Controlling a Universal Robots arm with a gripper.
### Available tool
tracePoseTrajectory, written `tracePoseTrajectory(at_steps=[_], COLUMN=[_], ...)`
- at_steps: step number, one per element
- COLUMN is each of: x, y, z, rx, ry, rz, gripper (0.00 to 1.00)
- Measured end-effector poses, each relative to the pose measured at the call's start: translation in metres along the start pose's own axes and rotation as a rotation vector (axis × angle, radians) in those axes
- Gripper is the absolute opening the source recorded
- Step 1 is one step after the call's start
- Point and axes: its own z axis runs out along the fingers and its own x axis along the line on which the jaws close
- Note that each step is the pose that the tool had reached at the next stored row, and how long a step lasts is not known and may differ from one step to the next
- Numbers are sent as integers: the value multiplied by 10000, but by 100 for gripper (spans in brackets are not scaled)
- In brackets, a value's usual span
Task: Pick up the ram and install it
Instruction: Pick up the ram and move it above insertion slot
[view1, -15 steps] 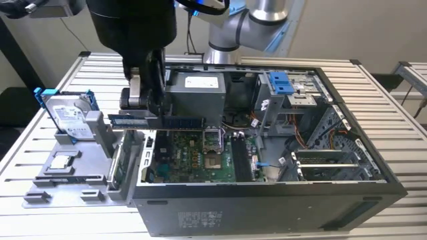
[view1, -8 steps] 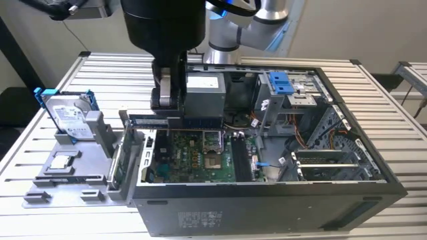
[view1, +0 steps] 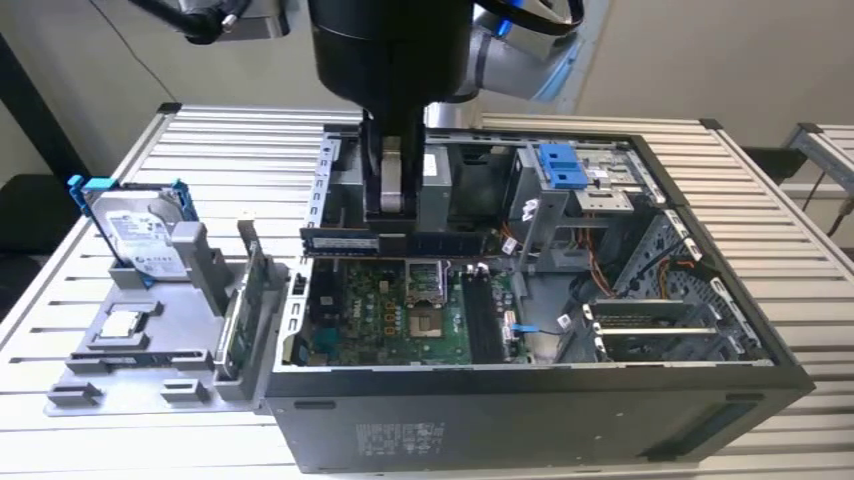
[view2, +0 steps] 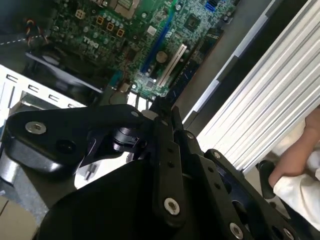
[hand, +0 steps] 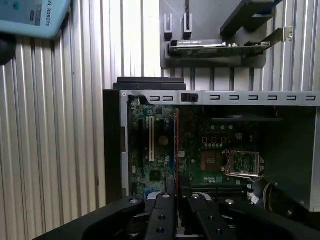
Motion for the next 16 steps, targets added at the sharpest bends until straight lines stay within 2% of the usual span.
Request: tracePoseTrajectory(at_steps=[6, 16], x=[-4, -13], y=[-192, -586], z=[3, 10], rx=[-1, 0], ry=[-14, -14], rz=[-27, -57], gripper=[14, 14])
